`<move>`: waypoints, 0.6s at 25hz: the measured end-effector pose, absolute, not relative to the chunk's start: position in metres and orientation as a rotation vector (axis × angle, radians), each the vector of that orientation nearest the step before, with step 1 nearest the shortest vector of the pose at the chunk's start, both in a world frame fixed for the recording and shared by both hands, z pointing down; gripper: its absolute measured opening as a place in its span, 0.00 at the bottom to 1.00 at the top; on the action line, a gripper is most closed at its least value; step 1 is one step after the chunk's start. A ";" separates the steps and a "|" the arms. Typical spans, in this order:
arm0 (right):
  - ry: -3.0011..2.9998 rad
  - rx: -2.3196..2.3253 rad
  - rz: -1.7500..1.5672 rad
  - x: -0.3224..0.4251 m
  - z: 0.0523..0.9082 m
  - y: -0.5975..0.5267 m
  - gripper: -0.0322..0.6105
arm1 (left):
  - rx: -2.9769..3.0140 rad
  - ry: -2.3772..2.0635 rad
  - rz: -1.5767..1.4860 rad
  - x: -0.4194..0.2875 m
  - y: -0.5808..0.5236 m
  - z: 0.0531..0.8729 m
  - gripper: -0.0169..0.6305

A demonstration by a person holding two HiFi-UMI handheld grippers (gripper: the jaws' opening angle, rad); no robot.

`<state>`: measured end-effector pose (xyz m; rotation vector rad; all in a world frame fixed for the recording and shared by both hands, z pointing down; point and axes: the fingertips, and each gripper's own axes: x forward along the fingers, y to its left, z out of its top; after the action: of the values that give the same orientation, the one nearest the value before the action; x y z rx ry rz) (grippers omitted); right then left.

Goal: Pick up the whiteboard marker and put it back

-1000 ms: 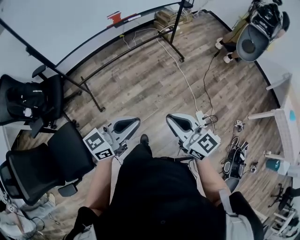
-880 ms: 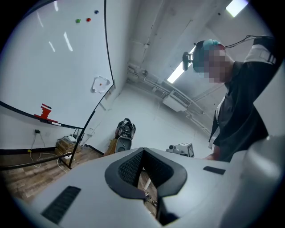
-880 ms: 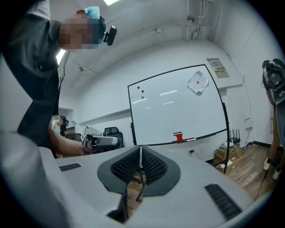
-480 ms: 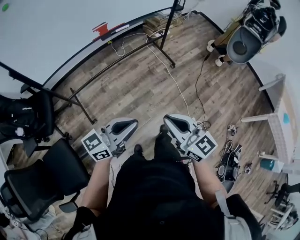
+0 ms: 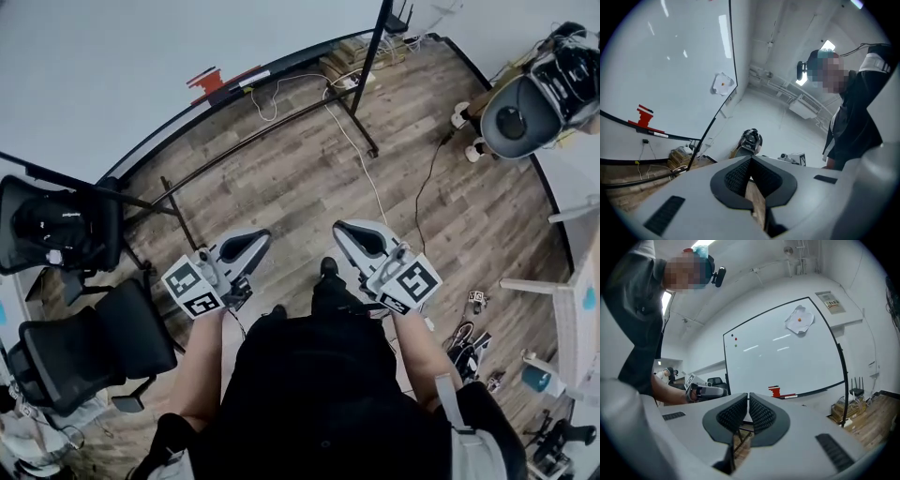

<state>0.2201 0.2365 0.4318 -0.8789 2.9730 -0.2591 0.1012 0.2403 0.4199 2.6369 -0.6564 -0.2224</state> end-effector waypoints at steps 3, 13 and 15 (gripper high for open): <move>2.985 -0.820 -0.255 0.241 0.426 0.203 0.09 | 2.657 -0.734 -0.203 0.106 0.210 0.407 0.05; 3.034 -0.612 -0.349 0.240 0.448 0.144 0.09 | 2.594 -0.929 -0.193 0.100 0.164 0.412 0.05; 3.047 -0.577 -0.362 0.229 0.452 0.127 0.09 | 2.580 -0.943 -0.200 0.094 0.149 0.416 0.05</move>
<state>0.2293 0.1269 0.4523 -0.5770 3.0471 -0.3619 0.0941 0.1492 0.4156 2.5801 -0.9435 -0.1999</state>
